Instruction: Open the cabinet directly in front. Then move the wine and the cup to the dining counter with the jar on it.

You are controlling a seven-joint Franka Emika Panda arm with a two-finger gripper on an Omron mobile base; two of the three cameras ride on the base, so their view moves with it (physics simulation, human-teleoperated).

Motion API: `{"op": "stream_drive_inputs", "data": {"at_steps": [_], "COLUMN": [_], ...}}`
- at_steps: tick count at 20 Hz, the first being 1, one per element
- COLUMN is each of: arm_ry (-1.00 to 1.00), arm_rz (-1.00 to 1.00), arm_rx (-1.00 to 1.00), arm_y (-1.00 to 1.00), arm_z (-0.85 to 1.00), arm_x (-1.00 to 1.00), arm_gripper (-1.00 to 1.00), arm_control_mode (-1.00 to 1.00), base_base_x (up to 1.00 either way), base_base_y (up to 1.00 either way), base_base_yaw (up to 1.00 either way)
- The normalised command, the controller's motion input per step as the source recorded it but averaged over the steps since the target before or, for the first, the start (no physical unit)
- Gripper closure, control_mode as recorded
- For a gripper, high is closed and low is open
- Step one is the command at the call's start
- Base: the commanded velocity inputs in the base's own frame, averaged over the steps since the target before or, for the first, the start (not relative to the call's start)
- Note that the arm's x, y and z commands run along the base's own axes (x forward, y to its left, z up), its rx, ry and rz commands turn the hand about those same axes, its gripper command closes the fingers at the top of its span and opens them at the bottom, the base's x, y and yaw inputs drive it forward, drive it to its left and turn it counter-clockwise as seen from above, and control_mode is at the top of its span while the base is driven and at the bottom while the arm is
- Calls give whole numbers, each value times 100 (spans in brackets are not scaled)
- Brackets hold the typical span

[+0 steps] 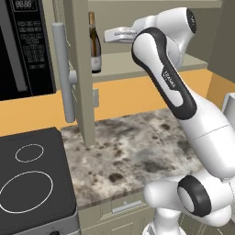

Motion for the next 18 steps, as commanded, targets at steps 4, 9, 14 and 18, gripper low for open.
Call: {"op": "stream_drive_inputs", "data": {"at_steps": [4, 9, 14, 18], "arm_ry": [0, 0, 0, 3], "arm_rz": [-1, -1, -1, 0], "arm_rx": [0, -1, -2, -3], "arm_y": [12, 8, 3, 4], "arm_z": [0, -2, -3, -6], "arm_x": [27, 27, 26, 31], "arm_gripper": [-100, -100, -100, -100], "arm_control_mode": [-100, -100, -100, -100], "base_base_x": [0, 0, 0, 0], "base_base_y": [0, 0, 0, 0], "base_base_yaw": [0, 0, 0, 0]}}
